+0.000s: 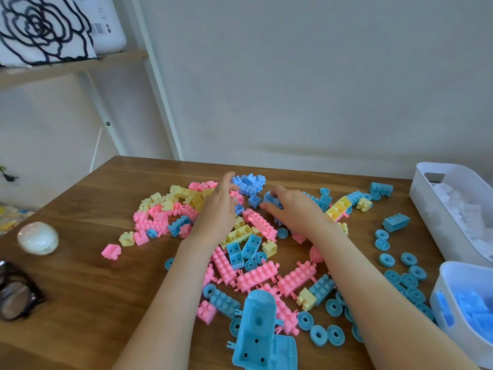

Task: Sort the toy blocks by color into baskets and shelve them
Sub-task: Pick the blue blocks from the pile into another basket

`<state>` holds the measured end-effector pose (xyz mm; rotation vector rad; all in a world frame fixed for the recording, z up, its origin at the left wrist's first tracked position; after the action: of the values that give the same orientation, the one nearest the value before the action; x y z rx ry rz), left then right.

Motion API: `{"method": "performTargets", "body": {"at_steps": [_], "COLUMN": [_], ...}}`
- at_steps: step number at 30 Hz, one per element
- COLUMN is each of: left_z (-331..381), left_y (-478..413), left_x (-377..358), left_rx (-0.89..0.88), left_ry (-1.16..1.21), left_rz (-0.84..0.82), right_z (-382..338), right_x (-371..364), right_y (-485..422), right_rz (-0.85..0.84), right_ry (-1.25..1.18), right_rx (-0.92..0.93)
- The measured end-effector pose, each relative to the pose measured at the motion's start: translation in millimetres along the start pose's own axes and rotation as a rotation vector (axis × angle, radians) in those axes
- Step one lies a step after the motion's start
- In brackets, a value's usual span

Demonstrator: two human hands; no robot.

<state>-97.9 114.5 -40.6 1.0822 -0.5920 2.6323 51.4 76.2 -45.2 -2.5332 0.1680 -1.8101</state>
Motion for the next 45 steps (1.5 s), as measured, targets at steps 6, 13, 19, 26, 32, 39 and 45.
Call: {"method": "performTargets", "body": {"at_steps": [6,13,19,26,32,39,45], "left_z": [-2.7,0.8,-1.1,-1.0,3.0,14.4,46.2], "left_y": [0.2,1.3,1.9,2.4,2.4,6.6,18.9], "left_x": [-4.0,-4.7,-4.6,-8.3,-11.1,-1.1,21.6], "left_rx": [-0.013,-0.021,0.012,-0.006,-0.05,-0.033,0.022], "left_ry": [-0.507,-0.414,-0.382,-0.412,-0.4,-0.294,-0.23], "left_rz": [-0.032,0.008,0.02,-0.031,-0.082,-0.098,0.083], "right_z": [4.6,-5.5,-4.0,-12.0,-11.4,-15.9,3.8], "right_x": [5.2,-3.1,-2.4,1.8,2.0,20.1,55.4], "right_y": [0.5,1.3,-0.6,1.4,1.4,4.6,29.2], "right_rz": [0.058,-0.066,-0.037,0.008,0.02,0.171,0.307], "right_ry": [-0.109,0.098,0.067,-0.037,-0.047,-0.182,-0.724], "right_rx": [-0.039,0.019,-0.015,0.046,0.047,-0.008,-0.211]}}
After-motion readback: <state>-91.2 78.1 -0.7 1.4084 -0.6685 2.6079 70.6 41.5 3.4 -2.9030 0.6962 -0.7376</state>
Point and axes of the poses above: each hand's wrist, its own y-axis away from the middle knuckle, its own x-axis out of the back of the hand, z = x × y, the point moved 7 cm from there along -y, towards the middle knuckle, and after that the axes turned 3 degrees about y, right-handed, at the moved point
